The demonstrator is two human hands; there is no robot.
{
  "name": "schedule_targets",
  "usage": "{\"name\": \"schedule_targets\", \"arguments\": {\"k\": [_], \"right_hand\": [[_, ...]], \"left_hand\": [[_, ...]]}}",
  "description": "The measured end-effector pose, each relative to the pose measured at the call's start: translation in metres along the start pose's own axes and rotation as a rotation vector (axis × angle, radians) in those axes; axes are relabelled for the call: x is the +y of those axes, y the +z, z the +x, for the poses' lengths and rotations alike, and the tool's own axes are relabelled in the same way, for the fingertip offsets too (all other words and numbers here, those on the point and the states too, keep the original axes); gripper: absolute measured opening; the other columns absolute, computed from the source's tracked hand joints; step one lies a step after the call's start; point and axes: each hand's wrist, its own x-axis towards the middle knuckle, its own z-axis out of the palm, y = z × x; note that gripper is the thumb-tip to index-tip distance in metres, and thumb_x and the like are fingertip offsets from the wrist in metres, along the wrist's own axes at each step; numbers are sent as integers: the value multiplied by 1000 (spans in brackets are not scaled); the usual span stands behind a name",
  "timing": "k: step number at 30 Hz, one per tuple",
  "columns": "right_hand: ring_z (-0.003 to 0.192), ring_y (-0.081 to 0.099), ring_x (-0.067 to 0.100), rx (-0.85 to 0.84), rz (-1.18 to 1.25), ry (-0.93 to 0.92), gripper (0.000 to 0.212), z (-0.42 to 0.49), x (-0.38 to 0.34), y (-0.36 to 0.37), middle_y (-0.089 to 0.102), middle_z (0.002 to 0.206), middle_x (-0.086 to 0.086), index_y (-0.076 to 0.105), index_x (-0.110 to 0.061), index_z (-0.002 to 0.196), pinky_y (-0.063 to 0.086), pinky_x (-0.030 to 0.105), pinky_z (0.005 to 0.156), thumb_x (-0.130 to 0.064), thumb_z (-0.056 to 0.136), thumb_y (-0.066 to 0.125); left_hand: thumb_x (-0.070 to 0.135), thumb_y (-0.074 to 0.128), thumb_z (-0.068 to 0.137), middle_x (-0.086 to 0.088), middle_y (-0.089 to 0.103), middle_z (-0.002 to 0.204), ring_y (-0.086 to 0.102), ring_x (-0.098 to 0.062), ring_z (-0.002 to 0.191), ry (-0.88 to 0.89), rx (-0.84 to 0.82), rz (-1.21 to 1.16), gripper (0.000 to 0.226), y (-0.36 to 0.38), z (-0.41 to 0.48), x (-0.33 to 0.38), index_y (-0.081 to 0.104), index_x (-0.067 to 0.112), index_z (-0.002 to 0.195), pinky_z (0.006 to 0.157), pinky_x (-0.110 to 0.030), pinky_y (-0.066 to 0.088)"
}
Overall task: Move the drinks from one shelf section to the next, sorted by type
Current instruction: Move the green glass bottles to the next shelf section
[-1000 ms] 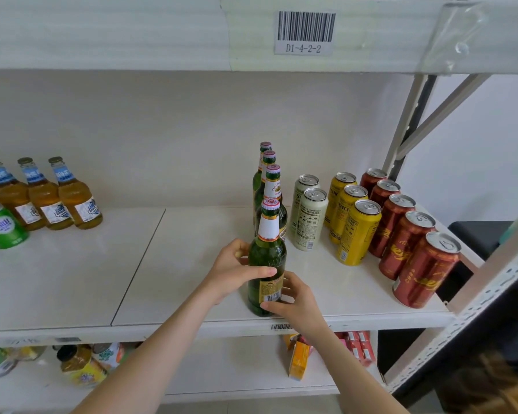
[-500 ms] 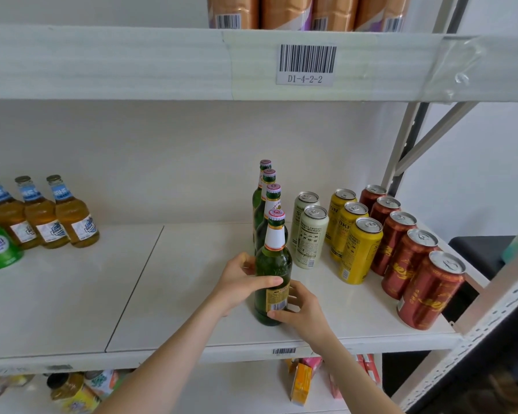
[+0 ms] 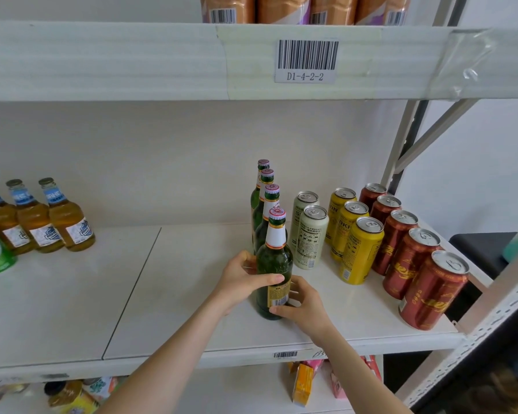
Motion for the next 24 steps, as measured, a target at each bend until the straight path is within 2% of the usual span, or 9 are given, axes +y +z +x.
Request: {"name": "schedule_targets", "arguments": {"k": [2,8,13,17,20,22,24], "right_hand": [[104,61,5,-1,-2,1,66,0,1,0,66,112,-7,55,-25,120,52,15,80,-8,66,88],[102,63,5,19,-14,-9,62,-2,4,2,68,111,-4,56,-22,121,52,15,79,-9,68,87],[96,63,1,88,-80,1,59,-8,4,7,67,106,-13,57,-27,117,50,11,74,-18,68,88],[100,60,4,175,-180,28,60,-15,3,13,64,105,-16,57,-25,120,46,12,76,-27,69,87],[106,57,11,249,-272,40,63,-24,2,12,63,117,-7,55,-21,127,46,22,82,-28,72,84],[114,54,15,265,-367,19,65,-33,1,9,60,127,-4,52,-20,132,48,30,91,-30,76,81],[119,51,18,263,-509,-22,64,-44,0,5,58,132,-3,48,-22,135,46,37,96,-34,79,76]], "left_hand": [[64,93,24,-2,73,89,71,-18,88,3,0,-7,84,0,0,0,57,18,85,75,-36,58],[63,92,27,-5,74,98,71,-21,97,-14,-21,-11,86,0,-3,1,58,18,91,85,-44,59],[56,91,39,0,74,95,71,-17,95,15,-17,-1,72,0,-7,-1,59,19,92,72,-27,55],[60,85,46,2,72,104,66,-13,103,45,-4,64,66,-5,-15,-2,65,22,95,89,-32,54],[65,78,53,6,67,113,59,-9,109,69,35,176,54,-13,-24,-3,66,31,94,93,-29,46],[55,81,67,7,63,117,56,-9,112,97,59,261,41,-21,-29,-6,66,33,98,91,-27,42],[44,80,76,4,60,119,55,-12,115,139,95,372,39,-29,-36,-12,66,27,108,93,-26,40]]}}
